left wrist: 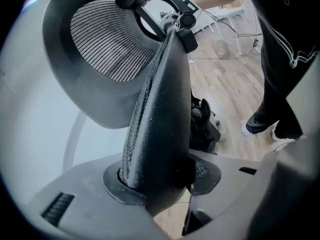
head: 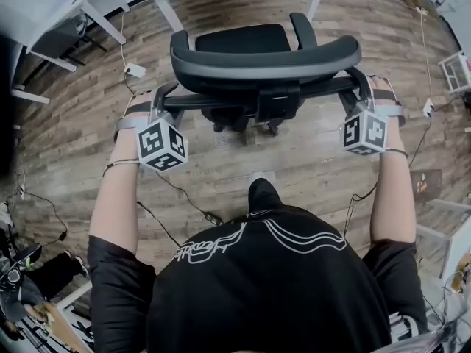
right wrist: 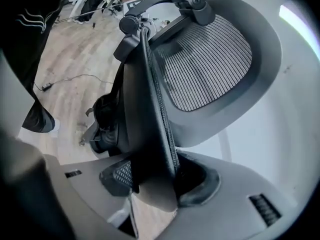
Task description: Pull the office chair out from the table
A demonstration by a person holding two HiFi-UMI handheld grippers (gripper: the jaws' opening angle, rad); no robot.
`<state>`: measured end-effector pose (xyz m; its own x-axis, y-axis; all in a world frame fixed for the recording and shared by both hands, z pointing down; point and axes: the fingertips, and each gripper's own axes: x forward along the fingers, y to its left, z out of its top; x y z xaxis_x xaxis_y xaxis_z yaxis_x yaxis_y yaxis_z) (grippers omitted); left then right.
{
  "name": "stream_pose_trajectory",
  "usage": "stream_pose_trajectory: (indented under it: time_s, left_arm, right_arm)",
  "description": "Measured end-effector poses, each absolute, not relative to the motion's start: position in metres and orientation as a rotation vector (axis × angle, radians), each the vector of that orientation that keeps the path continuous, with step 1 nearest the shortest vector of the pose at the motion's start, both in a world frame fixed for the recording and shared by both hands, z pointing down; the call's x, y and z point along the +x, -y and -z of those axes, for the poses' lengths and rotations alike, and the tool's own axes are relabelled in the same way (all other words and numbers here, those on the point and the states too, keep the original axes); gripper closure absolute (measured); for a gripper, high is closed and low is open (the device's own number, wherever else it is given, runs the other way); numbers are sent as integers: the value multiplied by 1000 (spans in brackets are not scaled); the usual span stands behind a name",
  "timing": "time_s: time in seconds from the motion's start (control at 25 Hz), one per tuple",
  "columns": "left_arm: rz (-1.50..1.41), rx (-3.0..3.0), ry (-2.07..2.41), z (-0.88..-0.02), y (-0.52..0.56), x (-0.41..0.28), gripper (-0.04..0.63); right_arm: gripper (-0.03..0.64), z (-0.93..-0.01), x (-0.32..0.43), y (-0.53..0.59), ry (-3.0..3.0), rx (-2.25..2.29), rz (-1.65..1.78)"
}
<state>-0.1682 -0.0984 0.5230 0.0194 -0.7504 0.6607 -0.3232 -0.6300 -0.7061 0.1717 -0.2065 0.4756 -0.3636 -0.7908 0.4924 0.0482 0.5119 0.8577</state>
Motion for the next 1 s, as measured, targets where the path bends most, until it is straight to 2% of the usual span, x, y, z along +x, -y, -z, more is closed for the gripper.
stream_pose_trajectory:
  time_s: [0.2,0.44,1.0]
  left_arm:
    - [1646,-1950,-1092,-526,71,-161,434]
    - [1657,-1980,-1121,-529,38,-163,348]
    - [1374,-2131,-1296,-493,-49,-156,334]
  right_arm:
    - [409,-476,179,184,1694,674,990]
    - [345,-478,192,158,1711,800,836]
    - [327,-452,216,40,1774,986,730]
